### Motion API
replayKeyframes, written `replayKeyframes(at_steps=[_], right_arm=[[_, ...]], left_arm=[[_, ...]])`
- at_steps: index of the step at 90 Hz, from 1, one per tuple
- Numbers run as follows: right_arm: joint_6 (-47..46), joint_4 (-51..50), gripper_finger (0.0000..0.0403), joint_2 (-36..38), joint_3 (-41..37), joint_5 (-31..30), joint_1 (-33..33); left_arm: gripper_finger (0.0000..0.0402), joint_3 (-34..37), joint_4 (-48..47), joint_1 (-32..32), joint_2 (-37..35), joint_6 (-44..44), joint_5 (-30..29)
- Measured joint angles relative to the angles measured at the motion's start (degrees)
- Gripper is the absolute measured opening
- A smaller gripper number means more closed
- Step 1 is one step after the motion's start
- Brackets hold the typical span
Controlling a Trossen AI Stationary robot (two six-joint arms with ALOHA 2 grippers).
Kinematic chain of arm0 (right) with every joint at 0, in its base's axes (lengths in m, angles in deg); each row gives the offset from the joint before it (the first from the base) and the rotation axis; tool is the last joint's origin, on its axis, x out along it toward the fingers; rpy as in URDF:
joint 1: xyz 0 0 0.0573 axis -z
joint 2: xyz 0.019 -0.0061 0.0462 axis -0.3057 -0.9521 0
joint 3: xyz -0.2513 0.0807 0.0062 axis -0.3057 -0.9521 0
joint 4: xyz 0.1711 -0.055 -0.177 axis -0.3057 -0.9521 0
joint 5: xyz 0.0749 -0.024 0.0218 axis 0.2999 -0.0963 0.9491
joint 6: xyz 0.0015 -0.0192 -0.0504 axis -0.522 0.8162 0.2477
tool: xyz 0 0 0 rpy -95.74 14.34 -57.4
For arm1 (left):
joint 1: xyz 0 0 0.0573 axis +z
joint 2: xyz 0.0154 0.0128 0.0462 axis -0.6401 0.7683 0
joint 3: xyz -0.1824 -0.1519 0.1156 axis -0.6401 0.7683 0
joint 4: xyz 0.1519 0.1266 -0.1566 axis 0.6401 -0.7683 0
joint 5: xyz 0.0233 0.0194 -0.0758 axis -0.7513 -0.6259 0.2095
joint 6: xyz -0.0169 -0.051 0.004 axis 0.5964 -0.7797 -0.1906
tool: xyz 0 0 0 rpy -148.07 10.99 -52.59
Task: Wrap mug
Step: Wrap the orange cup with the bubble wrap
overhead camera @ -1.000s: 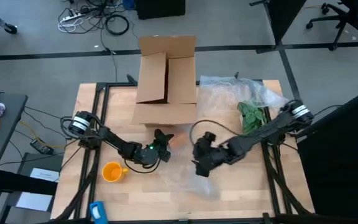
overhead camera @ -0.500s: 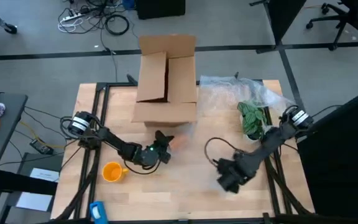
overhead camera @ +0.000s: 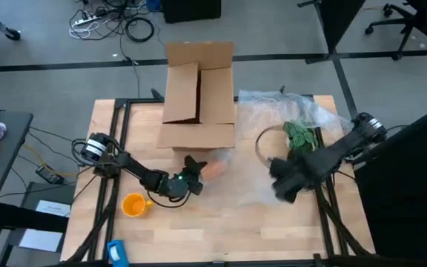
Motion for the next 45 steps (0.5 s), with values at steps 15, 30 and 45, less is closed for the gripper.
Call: replayKeyframes(at_steps=[15, 30, 45], right_arm=[[5.5, 4.7, 0.0345, 9.2, 2.8, -7.0, 2.8], [3.5, 16.6, 0.0345, 13.6, -3.5, -1.5, -2.2], [3.5, 30.0, 0.0345, 10.6, -13.8, 2.7, -5.8]], left_arm=[[0.0009, -0.1, -0.3, 0.0, 0.0, -1.5, -0.9], [0.0009, -0.1, -1.6, 0.0, 0.0, -4.8, -2.1], [0.0009, -0.1, -1.8, 0.0, 0.0, -5.0, -2.1]])
